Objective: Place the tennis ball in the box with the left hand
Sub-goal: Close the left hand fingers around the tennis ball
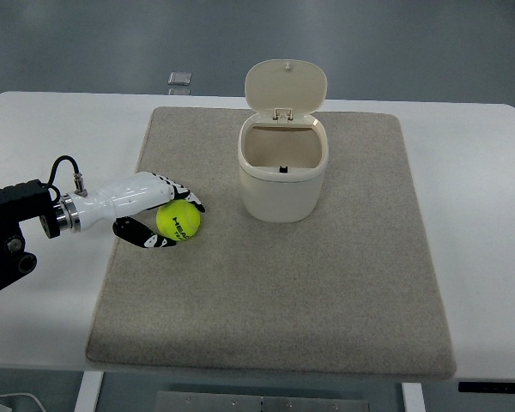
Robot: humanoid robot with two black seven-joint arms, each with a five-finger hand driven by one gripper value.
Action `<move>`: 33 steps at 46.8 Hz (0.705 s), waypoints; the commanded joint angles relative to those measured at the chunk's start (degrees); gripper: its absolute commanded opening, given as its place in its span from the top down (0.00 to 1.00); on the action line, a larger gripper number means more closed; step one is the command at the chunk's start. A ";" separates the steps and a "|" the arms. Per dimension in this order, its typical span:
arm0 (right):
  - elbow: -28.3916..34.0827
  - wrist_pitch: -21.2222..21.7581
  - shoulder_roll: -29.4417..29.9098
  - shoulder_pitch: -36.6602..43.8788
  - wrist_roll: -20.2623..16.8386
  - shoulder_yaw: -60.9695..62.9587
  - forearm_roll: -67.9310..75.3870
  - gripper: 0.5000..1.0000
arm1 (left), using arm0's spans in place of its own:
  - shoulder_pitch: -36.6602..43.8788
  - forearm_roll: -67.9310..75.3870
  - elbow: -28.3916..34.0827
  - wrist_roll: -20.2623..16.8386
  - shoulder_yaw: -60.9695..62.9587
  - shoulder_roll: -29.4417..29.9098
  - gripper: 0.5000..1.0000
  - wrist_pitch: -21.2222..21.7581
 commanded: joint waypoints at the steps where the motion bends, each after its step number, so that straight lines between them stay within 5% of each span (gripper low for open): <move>1: 0.00 0.00 0.00 0.00 0.00 0.00 0.00 0.12 | 0.00 -0.08 -0.04 -0.13 -0.01 0.00 0.60 0.02; 6: 0.00 0.00 0.00 0.00 0.00 0.00 0.00 0.12 | 0.00 -0.08 -0.04 -0.30 -0.01 0.00 0.61 0.02; 18: 0.00 0.00 0.00 0.00 0.00 0.00 0.00 0.12 | 0.00 -0.35 0.05 -0.30 -0.36 0.00 1.00 0.37; 33: 0.00 0.00 0.00 0.00 0.00 0.00 0.00 0.12 | -0.26 -0.70 -0.92 -2.58 -0.88 0.62 1.00 9.50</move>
